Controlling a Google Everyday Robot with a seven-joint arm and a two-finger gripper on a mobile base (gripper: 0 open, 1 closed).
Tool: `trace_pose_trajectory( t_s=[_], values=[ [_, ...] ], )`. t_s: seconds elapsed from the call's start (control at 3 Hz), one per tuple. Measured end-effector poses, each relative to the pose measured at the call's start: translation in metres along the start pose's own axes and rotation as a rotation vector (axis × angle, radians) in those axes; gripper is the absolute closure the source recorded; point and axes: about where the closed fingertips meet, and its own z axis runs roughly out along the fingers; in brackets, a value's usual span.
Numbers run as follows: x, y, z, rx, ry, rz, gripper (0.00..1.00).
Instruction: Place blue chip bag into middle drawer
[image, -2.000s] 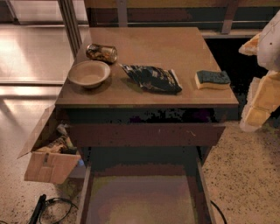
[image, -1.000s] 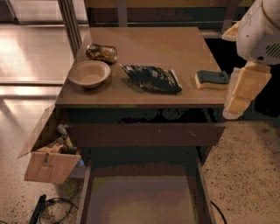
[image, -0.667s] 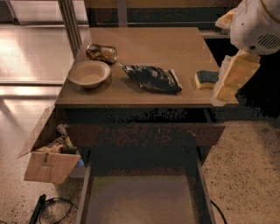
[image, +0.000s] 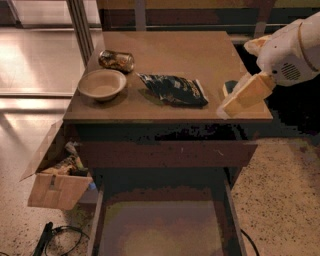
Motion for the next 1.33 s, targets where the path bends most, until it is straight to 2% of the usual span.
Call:
trace_pose_trajectory(
  t_s=[0.33,0.67,1.0,1.33],
  values=[
    [-0.011,0.002,0.021,-0.031,-0.131,0.081,0.00],
    [-0.011,0.002,0.021,-0.031,-0.131,0.081,0.00],
    [-0.015,-0.002,0.052,-0.054,-0.125,0.052,0.00],
    [-0.018,-0.009,0.099,-0.070,-0.115,0.019,0.00]
  ],
)
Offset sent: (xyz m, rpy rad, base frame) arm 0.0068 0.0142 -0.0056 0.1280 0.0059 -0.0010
